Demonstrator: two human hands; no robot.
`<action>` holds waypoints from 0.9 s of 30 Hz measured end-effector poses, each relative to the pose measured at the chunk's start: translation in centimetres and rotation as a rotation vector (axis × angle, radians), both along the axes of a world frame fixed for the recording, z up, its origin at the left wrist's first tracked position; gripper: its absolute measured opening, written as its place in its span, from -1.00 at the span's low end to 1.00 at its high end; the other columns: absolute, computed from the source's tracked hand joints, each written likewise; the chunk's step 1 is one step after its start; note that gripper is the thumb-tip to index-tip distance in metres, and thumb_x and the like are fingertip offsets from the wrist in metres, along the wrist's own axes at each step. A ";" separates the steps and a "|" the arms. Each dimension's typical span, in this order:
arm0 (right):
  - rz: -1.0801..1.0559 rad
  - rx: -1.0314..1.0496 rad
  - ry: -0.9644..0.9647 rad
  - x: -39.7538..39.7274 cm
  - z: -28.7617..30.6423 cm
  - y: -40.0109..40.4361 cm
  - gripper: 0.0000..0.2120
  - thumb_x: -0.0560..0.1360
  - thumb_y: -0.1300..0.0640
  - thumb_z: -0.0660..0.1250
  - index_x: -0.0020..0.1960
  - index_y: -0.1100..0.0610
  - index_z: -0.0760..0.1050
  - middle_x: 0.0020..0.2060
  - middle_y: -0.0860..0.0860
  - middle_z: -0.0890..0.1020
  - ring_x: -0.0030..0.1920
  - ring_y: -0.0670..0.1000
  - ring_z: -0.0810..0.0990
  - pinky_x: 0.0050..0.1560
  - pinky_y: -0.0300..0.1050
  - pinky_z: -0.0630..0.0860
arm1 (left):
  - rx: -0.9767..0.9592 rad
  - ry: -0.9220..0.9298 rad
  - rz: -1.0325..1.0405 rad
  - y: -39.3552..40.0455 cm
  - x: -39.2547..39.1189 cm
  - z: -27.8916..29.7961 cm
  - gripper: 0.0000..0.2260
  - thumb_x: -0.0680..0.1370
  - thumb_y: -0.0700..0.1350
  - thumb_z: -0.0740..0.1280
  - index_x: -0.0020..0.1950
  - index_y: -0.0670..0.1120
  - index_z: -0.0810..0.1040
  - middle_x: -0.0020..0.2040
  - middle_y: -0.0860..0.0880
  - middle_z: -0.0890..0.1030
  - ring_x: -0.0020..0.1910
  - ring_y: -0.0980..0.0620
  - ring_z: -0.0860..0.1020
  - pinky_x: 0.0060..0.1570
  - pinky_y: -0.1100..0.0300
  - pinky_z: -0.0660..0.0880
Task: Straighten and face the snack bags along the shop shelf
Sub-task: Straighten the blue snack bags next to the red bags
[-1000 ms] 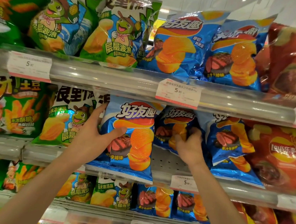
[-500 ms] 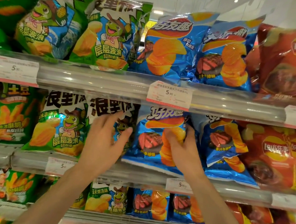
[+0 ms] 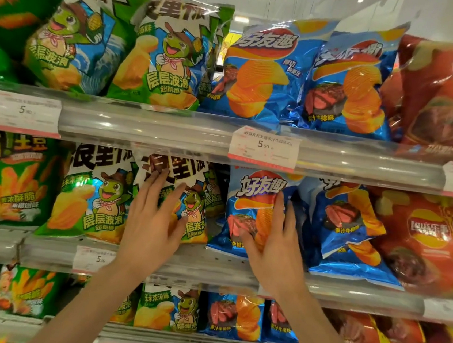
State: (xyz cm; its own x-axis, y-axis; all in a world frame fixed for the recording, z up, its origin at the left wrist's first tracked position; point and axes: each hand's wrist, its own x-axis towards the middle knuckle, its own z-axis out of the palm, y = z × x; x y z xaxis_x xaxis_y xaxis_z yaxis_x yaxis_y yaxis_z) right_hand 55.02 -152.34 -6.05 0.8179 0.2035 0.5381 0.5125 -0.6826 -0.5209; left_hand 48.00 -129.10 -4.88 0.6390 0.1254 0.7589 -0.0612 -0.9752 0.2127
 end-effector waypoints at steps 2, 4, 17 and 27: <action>0.013 -0.009 0.042 0.2 0.2 0.4 -0.03 0.48 -0.39 0.21 0.61 -0.10 -0.32 0.62 0.12 -0.03 0.58 0.22 0.08 0.44 0.24 0.33 | -0.006 0.012 -0.006 -0.1 -0.1 0.0 -0.46 0.51 -0.10 0.48 0.47 -0.14 0.46 0.55 -0.24 0.28 0.56 -0.25 0.19 0.47 -0.20 0.24; 0.060 0.016 0.089 0.5 0.3 0.5 -0.02 0.49 -0.35 0.29 0.61 -0.11 -0.29 0.62 0.10 -0.01 0.59 0.18 0.08 0.46 0.26 0.30 | 0.003 0.018 -0.010 -0.1 -0.2 -0.1 -0.46 0.52 -0.09 0.47 0.47 -0.13 0.45 0.55 -0.24 0.28 0.56 -0.25 0.19 0.48 -0.19 0.23; 0.265 0.415 0.333 -3.1 0.9 -5.7 -0.39 0.45 -0.21 0.38 0.45 -0.14 0.36 0.28 -0.25 0.53 0.26 -0.28 0.51 0.25 -0.26 0.51 | -0.089 -0.009 -0.108 -3.3 -1.8 -0.3 -0.64 0.55 -0.14 0.42 0.33 -0.18 0.56 0.35 -0.14 0.50 0.37 -0.15 0.41 0.38 0.13 0.27; 0.190 0.540 0.265 -2.1 0.7 -16.6 -0.71 0.43 -0.22 0.31 0.10 -0.17 0.59 -0.16 -0.06 0.72 -0.12 -0.08 0.68 -0.08 -0.17 0.58 | -0.640 0.031 -0.296 -14.9 -1.8 -1.6 -0.71 0.54 0.08 0.33 0.26 0.12 0.52 0.06 0.22 0.64 -0.02 0.17 0.62 -0.17 0.34 0.52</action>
State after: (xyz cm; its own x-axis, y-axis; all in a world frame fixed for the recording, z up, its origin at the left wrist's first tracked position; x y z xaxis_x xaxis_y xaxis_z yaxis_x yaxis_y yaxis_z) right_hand 52.93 -168.98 -5.36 0.9140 0.1147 0.3893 0.4050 -0.1981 -0.8926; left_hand 46.17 -143.98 -6.53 0.7352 0.3585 0.5752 -0.2894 -0.6014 0.7447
